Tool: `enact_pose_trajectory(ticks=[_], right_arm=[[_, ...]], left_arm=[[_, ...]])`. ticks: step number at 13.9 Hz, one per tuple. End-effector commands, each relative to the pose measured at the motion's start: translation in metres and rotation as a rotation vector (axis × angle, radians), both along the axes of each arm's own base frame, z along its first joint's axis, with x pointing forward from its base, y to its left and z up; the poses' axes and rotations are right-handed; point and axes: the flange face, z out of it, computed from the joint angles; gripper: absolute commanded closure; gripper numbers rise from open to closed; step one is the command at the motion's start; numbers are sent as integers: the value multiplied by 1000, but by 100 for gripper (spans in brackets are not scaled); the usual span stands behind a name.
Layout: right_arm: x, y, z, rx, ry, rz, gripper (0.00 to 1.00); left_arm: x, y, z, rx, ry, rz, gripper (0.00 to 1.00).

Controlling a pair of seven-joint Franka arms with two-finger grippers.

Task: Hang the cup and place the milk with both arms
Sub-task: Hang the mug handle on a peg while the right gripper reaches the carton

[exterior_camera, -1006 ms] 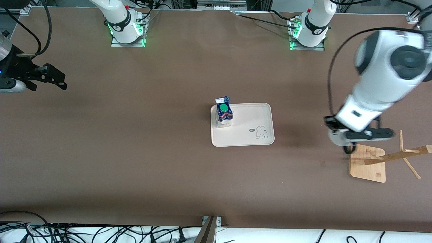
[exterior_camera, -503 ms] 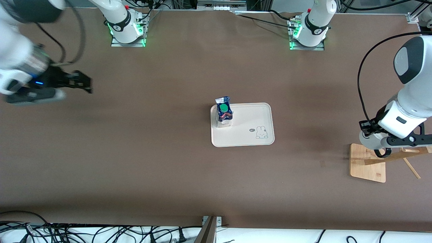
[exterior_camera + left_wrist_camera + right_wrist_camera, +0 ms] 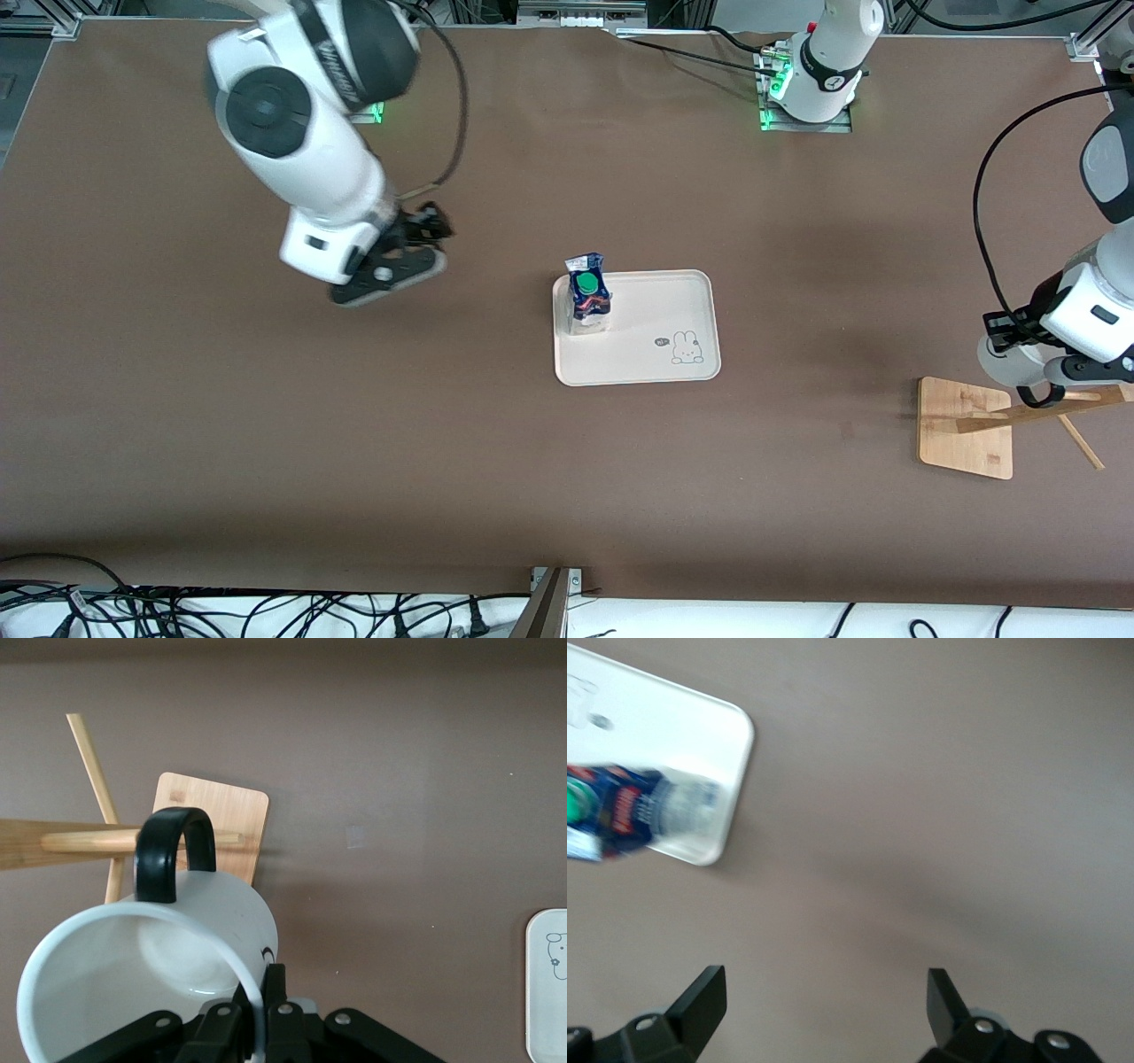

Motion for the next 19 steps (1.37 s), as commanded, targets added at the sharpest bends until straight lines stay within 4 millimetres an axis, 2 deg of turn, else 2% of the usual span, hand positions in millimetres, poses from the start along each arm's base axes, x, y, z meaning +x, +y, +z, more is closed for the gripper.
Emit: enact_pose_trajectory(ticks=[1,3,4,6,7,8,11,13,15,16,17,19], right_arm=[[6,78,-23,35,-36,-55,0],[-13,133,-55,49,-69,-63,0],[-20,152,-73,57,-83,-53,0],[-22,170,-93,75,-110,-39,0],[-30,180,-99,75,-115,-21,0],[-35,187,-105,64,-117,-9,0],[-49,201,-113,36,-128,-11,0],[-58,210,-121,15,-134,-12,0],[-64,218,-133,-10,-160,-1,0],[-64,219,-140,-16,-161,2,0],[-63,219,-146,-23,-157,1,0],[-62,219,-150,-20,-160,0,0]], left_arm=[[4,8,15,1,-5,-45,100],[2,27,18,2,-8,-50,100],[2,36,15,-2,-3,-39,100],[-1,40,13,-7,22,-28,100],[-5,40,13,6,55,-28,71],[-8,38,12,-7,83,-23,1],[-9,40,15,-17,85,-14,0],[-9,39,49,-6,47,-13,0],[-16,31,58,-16,101,-16,0],[-15,29,74,-17,71,-20,0],[-14,20,83,-19,53,-35,0],[-13,2,78,-30,66,-76,0]])
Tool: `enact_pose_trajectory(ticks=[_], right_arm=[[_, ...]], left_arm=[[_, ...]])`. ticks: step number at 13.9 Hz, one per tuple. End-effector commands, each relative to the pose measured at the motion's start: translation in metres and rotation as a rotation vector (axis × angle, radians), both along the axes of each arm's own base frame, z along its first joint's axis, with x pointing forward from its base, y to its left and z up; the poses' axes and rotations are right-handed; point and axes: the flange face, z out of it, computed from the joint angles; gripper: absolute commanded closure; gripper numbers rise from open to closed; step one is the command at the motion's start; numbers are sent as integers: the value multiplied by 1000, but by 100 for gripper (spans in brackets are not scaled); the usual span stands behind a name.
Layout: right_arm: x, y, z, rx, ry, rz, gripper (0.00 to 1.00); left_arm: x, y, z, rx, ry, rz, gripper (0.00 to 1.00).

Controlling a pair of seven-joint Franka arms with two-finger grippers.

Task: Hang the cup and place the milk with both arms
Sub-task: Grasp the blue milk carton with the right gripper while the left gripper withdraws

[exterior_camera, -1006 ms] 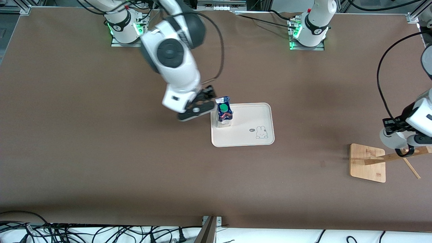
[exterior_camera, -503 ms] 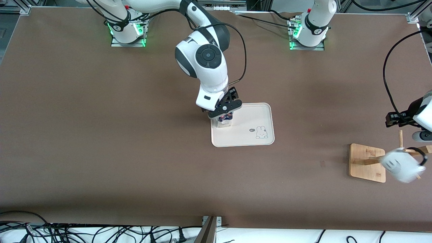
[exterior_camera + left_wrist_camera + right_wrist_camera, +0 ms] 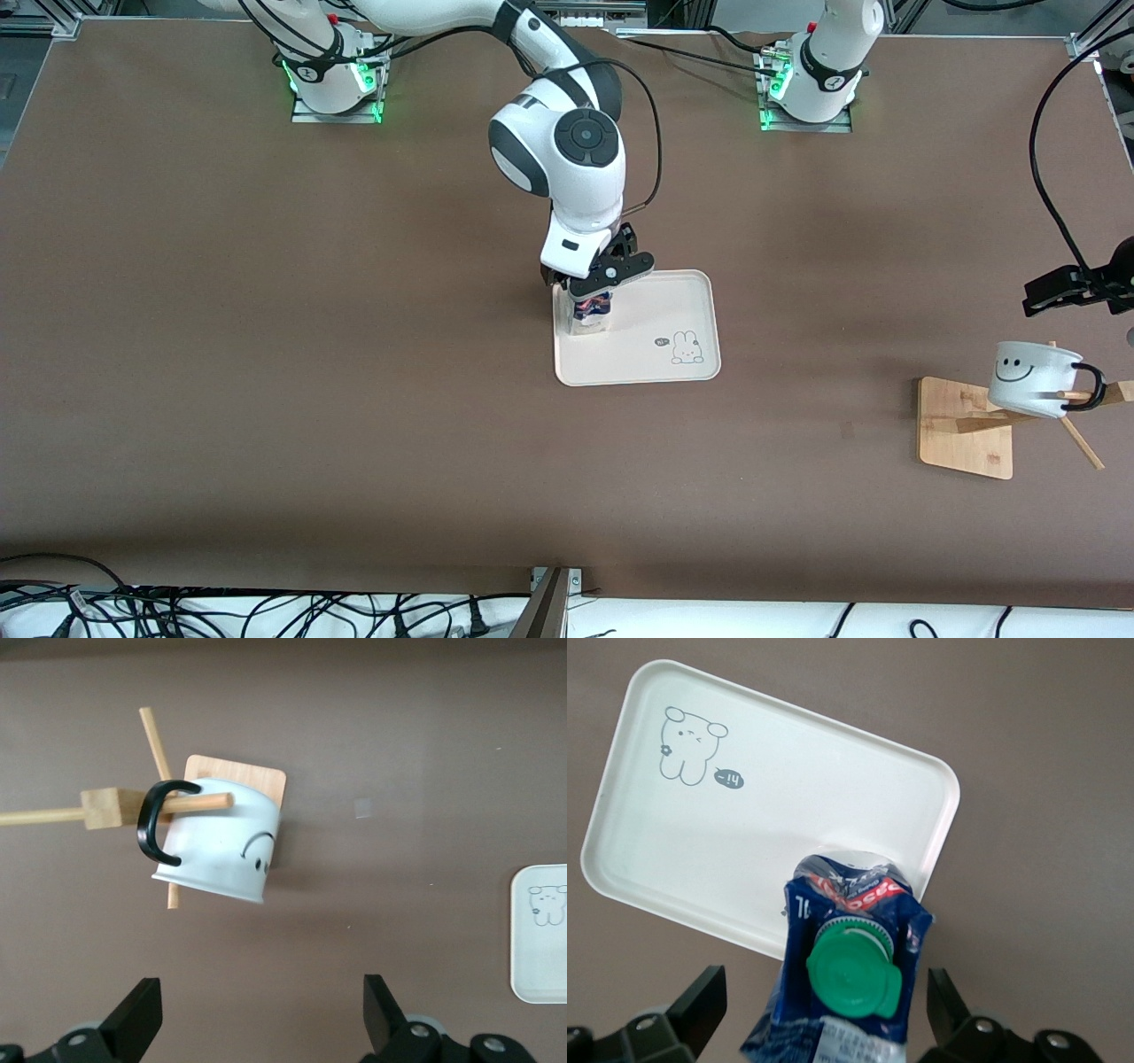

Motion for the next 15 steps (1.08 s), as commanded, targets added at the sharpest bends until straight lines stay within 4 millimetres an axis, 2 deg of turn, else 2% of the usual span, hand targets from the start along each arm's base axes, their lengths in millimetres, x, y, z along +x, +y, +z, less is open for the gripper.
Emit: enact_pose_trajectory(ticks=[1,3,5,6,7,8,10,11,12,13,15], right_arm=[[8,0,-2,-5,-24,-19,5],[14,-6,0,-5,-22,-24,55],[20,-12,5,-1,-24,-29,85],[20,-13,7,-3,-24,-29,88],[19,-14,21,7,-30,-30,88],[22,-20,34,11,-25,-39,88],[28,-40,66,8,-8,-66,87],[35,-55,90,32,-2,-93,86],[44,-72,111,55,-3,-114,84],[54,-94,116,46,6,-116,82],[85,-152,121,40,28,-134,82]], left_arm=[[0,-26,2,-24,20,-66,0],[0,-36,2,-29,22,-92,0],[0,-33,2,-31,21,-98,0],[0,-33,2,-31,24,-111,0],[-1,-37,4,-29,20,-116,0],[-7,-52,8,-15,16,-133,0],[-36,-53,2,-5,40,-112,0],[-46,-48,-3,-80,40,-78,0],[-62,-51,-6,-96,20,-77,0],[-79,-55,-6,-87,-26,-87,0],[-92,-65,-4,-67,-51,-111,0]])
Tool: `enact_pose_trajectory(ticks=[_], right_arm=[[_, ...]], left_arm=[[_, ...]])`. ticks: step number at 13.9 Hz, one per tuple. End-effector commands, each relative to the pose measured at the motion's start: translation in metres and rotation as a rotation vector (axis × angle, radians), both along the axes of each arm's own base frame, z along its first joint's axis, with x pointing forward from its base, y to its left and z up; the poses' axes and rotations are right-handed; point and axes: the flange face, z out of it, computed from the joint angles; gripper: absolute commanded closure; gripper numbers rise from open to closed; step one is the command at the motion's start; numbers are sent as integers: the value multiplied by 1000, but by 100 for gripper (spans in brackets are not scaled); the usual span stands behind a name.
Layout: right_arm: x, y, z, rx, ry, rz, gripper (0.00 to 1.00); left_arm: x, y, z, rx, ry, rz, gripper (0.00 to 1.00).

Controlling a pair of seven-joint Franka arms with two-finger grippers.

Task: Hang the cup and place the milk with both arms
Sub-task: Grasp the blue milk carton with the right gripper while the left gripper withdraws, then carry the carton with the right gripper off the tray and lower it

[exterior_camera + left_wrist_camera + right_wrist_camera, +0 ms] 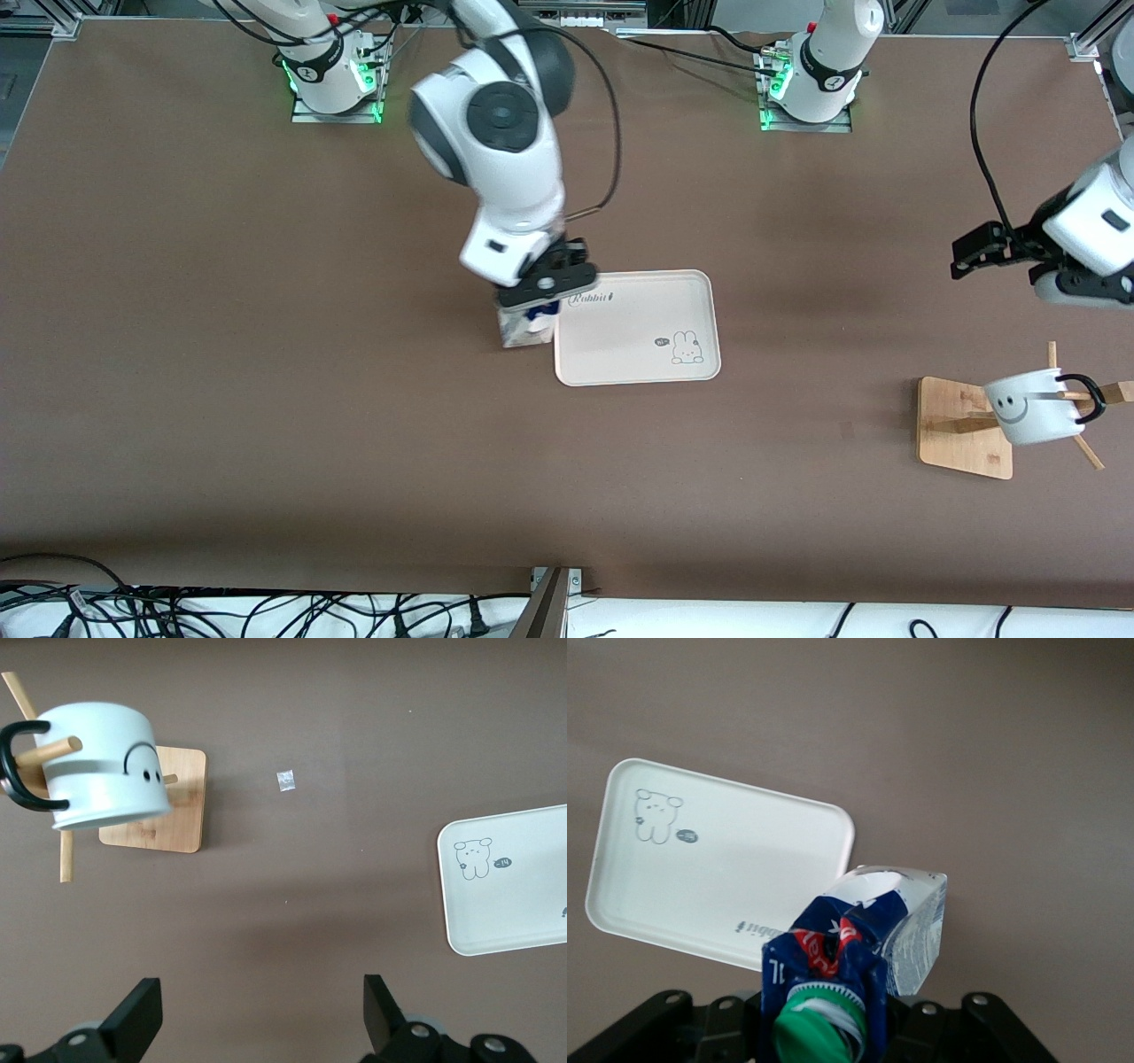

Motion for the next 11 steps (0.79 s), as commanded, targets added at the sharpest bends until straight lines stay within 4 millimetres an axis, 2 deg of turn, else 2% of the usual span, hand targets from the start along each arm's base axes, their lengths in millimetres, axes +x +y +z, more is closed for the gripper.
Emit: enact_pose_trajectory(ticks=[1,3,6,8,9,11], right_arm=[[33,-72,2,29,53,-13,82],[55,-114,-5,36,76,-15,82],[86,-194,-32,29,120,-17,82],[96,-238,-49,76,168,-17,82],[97,-259,-53,80,180,-28,82],[96,-298,-75,80,214,-51,79]], left_arm=[[-32,-8,7,32,-42,-38,0],[-31,0,12,58,-33,-28,0],[-27,0,8,21,11,-13,0],[-16,3,12,23,12,-18,0],[-13,1,15,21,6,-6,0],[-13,1,15,22,4,12,0]])
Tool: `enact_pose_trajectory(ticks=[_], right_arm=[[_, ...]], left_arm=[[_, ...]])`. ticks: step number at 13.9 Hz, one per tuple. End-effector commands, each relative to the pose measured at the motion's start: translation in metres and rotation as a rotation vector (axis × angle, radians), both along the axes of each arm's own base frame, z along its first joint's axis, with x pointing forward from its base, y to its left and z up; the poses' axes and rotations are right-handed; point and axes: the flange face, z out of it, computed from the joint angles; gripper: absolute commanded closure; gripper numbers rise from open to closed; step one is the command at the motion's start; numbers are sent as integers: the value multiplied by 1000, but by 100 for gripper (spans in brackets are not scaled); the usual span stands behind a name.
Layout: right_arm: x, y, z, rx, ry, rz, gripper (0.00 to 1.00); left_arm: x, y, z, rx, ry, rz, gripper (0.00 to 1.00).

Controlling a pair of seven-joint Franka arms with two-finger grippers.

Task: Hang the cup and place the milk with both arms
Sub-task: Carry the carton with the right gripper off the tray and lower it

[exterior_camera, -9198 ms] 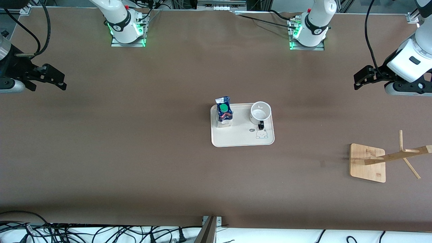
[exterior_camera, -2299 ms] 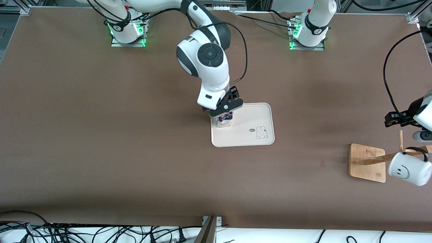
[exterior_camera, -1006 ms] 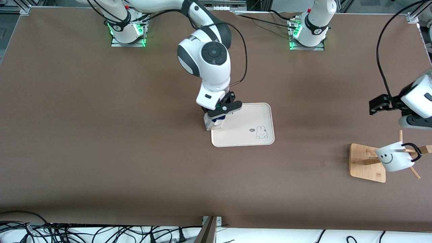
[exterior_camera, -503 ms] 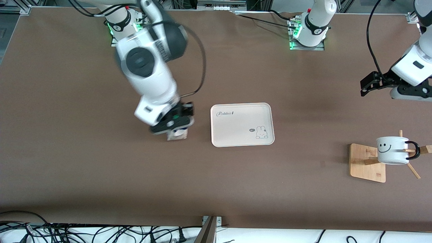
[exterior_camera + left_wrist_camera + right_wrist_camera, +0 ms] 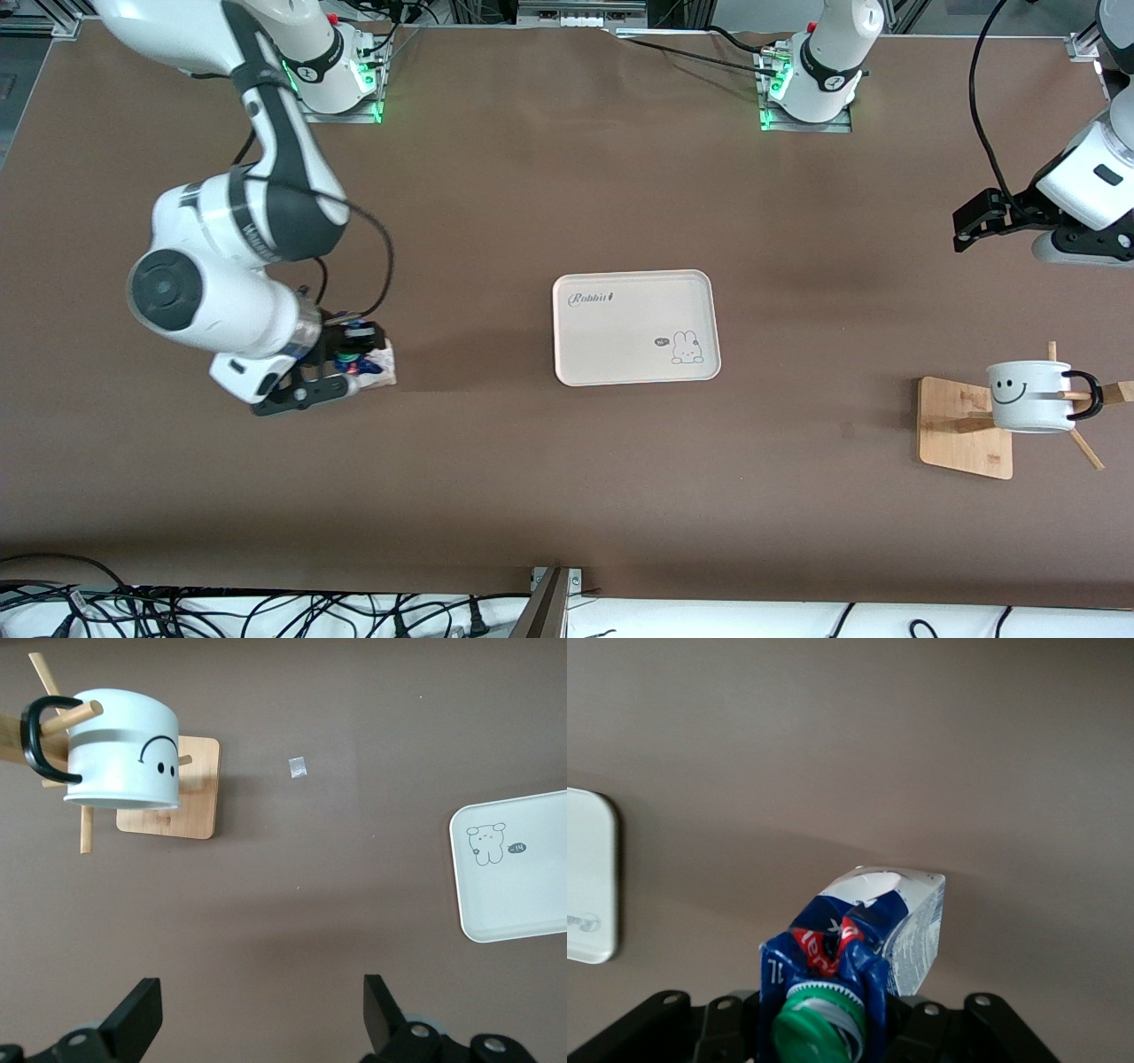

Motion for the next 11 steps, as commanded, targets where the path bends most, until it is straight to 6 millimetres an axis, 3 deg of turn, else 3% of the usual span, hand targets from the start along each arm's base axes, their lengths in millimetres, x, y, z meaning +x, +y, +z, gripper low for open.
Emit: enact_pose_trajectory(ticks=[1,3,6,8,9,10,11], right_arm=[[-12,-39,-17,27,37,-10,79],[-15,-64,-35,46,61,-34,79],[-24,-86,-59,66,82,-77,75],[-27,-93,-68,60,86,-90,63],[-27,-96,-69,57,88,-96,50],[-27,-97,-69,55,88,-96,30],[-26,-101,-69,53,87,-103,0]], left_arm=[[5,1,6,-11,7,16,0],[6,7,7,-10,4,26,0],[6,4,5,-13,7,22,0],[7,2,4,-13,10,18,0],[7,2,5,-14,9,16,0],[7,2,5,-16,9,18,0],[7,1,5,-16,9,16,0]])
